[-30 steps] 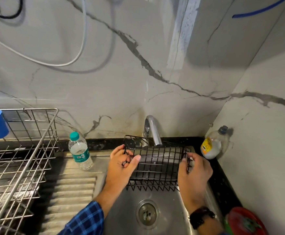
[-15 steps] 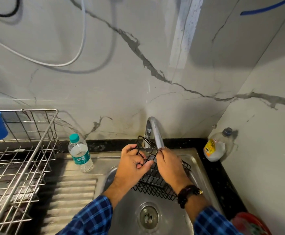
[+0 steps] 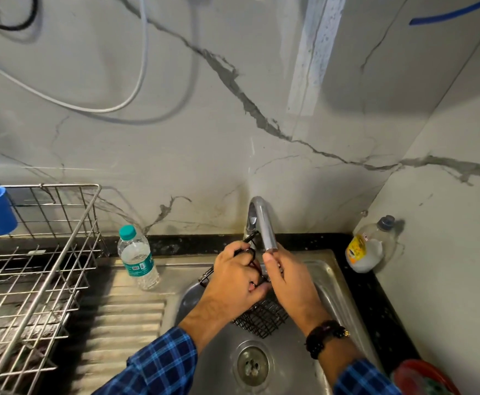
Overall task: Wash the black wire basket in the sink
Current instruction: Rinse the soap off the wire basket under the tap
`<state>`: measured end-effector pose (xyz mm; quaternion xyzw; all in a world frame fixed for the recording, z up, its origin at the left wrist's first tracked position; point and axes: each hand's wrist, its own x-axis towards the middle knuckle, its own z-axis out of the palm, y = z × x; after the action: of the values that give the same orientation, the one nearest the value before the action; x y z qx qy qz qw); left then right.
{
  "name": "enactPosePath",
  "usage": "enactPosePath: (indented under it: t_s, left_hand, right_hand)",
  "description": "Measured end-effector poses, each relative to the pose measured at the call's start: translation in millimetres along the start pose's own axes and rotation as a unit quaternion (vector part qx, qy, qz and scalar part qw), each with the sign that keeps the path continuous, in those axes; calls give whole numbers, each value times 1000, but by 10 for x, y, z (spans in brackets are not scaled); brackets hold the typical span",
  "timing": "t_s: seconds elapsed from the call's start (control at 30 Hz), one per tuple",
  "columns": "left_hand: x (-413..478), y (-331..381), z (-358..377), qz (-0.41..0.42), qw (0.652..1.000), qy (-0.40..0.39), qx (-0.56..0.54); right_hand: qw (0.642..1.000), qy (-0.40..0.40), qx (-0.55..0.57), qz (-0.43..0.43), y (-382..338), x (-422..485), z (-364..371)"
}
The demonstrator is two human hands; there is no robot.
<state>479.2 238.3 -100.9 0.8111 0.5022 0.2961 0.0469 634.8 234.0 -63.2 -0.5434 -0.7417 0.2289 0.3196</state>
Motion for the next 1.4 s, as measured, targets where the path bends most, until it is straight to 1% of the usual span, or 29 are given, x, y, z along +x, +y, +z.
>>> enactPosePath:
  t_s: [0.07, 0.1, 0.17, 0.23, 0.33, 0.4, 0.43, 0.47, 0.5, 0.53, 0.57, 0.6, 0.63, 0.67, 0.7, 0.73, 0.8, 0.9, 1.0, 1.07, 1.1, 1.13, 1.2, 1.23, 1.27, 1.3, 1.33, 1.37, 1.4]
  left_hand:
    - [-22, 47, 28, -16, 1000, 1, -6]
    - [-27, 73, 40, -23, 1000, 8, -19]
    - [-30, 139, 67, -27, 998, 27, -43]
    - [-52, 136, 80, -32, 998, 20, -50]
    - [-103, 34, 121, -14, 999, 1, -46]
    - [-153, -16, 133, 20, 999, 14, -37]
    - [-176, -29, 128, 28, 999, 24, -34]
    - [-196, -33, 114, 32, 998, 39, -35]
    - [-219, -33, 103, 36, 997, 53, -39]
    - [-239, -18, 80, 45, 996, 63, -44]
    - [-257, -4, 70, 58, 995, 68, -44]
    - [-267, 20, 63, 75, 994, 67, -40]
    - [-281, 42, 73, 95, 993, 63, -35]
    - [-295, 71, 81, 111, 992, 56, -27]
    - [-313, 86, 96, 126, 991, 51, -17]
    - [-329, 93, 107, 139, 989, 46, -6]
    - [-375, 88, 111, 159, 986, 31, 30]
    - [-452, 57, 98, 174, 977, 21, 118]
    - [-433, 58, 19, 137, 981, 3, 136]
    - [-405, 71, -63, 135, 986, -8, 97]
    - [-399, 82, -101, 139, 989, -10, 54]
    - [-390, 95, -144, 125, 992, -8, -8]
    - [-335, 122, -221, 39, 992, 18, -121]
    - [-289, 122, -238, -16, 992, 43, -121]
    - [-225, 116, -256, -53, 994, 51, -81]
    - [-139, 113, -273, -74, 996, 25, -49]
    - [-52, 127, -303, -83, 995, -24, -41]
    - [9, 148, -324, -89, 991, -81, -62]
    - [36, 139, -321, -86, 986, -121, -81]
  right_hand:
    - [997, -41, -52, -37, 54, -8, 32]
    - [996, -46, -60, -47, 65, -22, 41]
    - [997, -18, -52, -59, 96, -101, 32]
    - [994, -5, -53, -100, 130, -225, 27]
    - [972, -20, -151, -181, 258, -397, -4]
    - [951, 3, -200, -234, 343, -438, -62]
    - [949, 23, -192, -250, 383, -458, -83]
    - [955, 43, -157, -248, 409, -483, -100]
    - [967, 69, -104, -223, 411, -484, -112]
    - [978, 98, -52, -176, 411, -463, -106]
    - [986, 123, -16, -111, 379, -418, -106]
    - [991, 126, 15, -42, 316, -356, -109]
    - [994, 94, 56, 17, 254, -284, -109]
    - [991, 35, 116, 61, 199, -223, -108]
    - [981, -22, 169, 90, 134, -179, -121]
    - [975, -53, 191, 103, 70, -144, -131]
    - [987, -59, 118, 87, 3, -103, -130]
    - [998, -35, -48, 27, -21, -46, -89]
    - [997, -30, -76, 15, -17, 56, -100]
    - [994, -44, -98, 34, -21, 122, -135]
    - [993, -36, -100, 42, -33, 137, -156]
    - [994, -25, -94, 47, -34, 137, -165]
    - [997, -8, -73, 38, -34, 102, -171]
    - [997, -12, -69, 23, -22, 74, -153]
    - [997, -23, -68, 5, -1, 46, -115]
    - [997, -39, -65, -10, 13, 19, -72]
    - [997, -50, -55, -16, 25, -2, -39]
    - [998, -57, -35, -15, 29, -18, -17]
    - [999, -51, -5, -11, 31, -41, -13]
